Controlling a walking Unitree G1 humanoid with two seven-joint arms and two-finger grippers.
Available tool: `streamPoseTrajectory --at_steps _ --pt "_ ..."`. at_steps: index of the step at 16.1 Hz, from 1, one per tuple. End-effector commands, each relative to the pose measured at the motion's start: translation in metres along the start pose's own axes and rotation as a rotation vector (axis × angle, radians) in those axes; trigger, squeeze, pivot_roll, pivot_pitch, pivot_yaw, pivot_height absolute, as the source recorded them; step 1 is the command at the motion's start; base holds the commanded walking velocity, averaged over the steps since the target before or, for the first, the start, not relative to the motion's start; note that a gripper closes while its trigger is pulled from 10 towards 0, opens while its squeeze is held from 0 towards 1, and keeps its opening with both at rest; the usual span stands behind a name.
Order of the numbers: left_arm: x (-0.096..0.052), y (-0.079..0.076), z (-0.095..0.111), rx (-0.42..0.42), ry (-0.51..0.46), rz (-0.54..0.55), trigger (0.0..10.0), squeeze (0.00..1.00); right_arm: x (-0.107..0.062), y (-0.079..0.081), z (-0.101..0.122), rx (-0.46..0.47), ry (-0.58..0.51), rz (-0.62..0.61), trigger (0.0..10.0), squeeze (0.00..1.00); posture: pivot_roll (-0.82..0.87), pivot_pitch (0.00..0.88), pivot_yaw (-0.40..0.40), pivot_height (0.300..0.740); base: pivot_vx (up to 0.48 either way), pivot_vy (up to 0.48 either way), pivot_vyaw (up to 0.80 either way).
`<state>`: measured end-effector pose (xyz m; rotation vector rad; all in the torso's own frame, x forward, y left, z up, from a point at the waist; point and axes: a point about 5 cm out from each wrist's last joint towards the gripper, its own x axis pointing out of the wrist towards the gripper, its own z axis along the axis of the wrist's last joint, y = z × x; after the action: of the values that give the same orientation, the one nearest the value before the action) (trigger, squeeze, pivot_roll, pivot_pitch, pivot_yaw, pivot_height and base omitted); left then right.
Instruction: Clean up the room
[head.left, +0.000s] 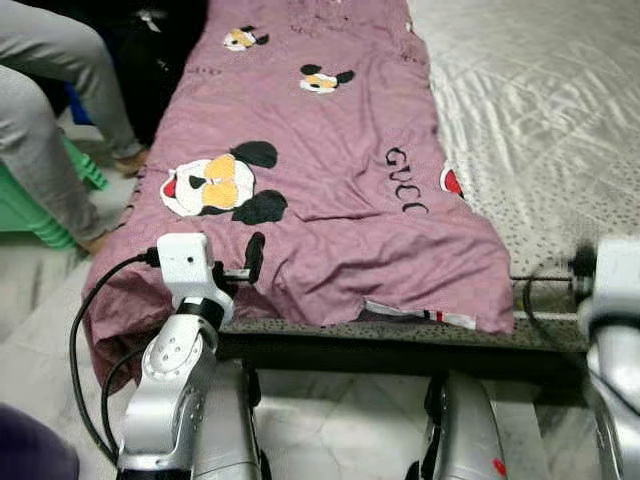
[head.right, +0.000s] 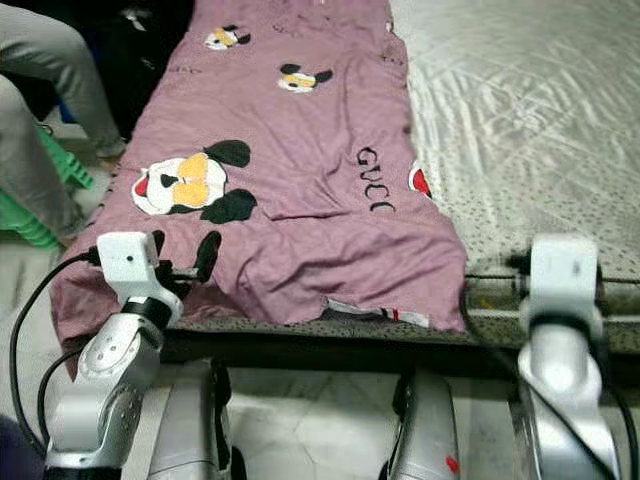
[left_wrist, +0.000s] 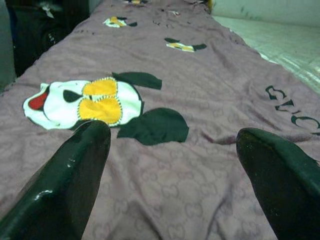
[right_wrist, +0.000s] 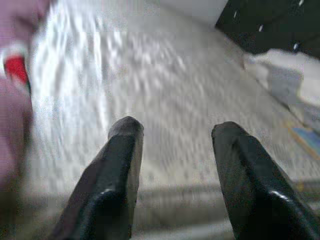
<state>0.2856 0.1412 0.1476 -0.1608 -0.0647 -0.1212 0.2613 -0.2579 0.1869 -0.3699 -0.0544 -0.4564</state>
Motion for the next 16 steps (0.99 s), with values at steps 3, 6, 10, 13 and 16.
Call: streamPoseTrajectory --at_steps 3,6,10,13,16 --pt "0.002 0.001 0.002 0.003 -0.016 0.001 10.0 0.00 0.017 0.053 0.023 0.208 -0.030 0.184 10.0 1.00 -0.07 0.091 0.063 0.500 0.000 0.000 0.00" --pt "0.002 0.000 0.002 0.002 -0.021 0.003 10.0 0.00 0.021 0.102 0.008 0.360 0.147 0.335 10.0 1.00 -0.04 0.088 0.055 0.500 0.000 0.000 0.00" --pt "0.002 0.001 0.003 0.004 -0.028 0.009 10.0 0.00 0.016 0.129 -0.005 0.368 0.247 0.437 10.0 1.00 -0.02 0.086 0.046 0.500 0.000 0.000 0.00" --pt "0.002 0.006 0.003 0.014 -0.031 0.025 10.0 0.00 -0.008 0.111 -0.077 0.337 0.575 0.352 10.0 1.00 -0.02 0.081 0.042 0.500 0.000 0.000 0.00" --pt "0.003 0.009 0.003 0.018 -0.034 0.032 10.0 0.00 -0.029 0.084 -0.109 0.269 0.694 0.289 10.0 1.00 -0.03 0.069 0.036 0.500 0.000 0.000 0.00"
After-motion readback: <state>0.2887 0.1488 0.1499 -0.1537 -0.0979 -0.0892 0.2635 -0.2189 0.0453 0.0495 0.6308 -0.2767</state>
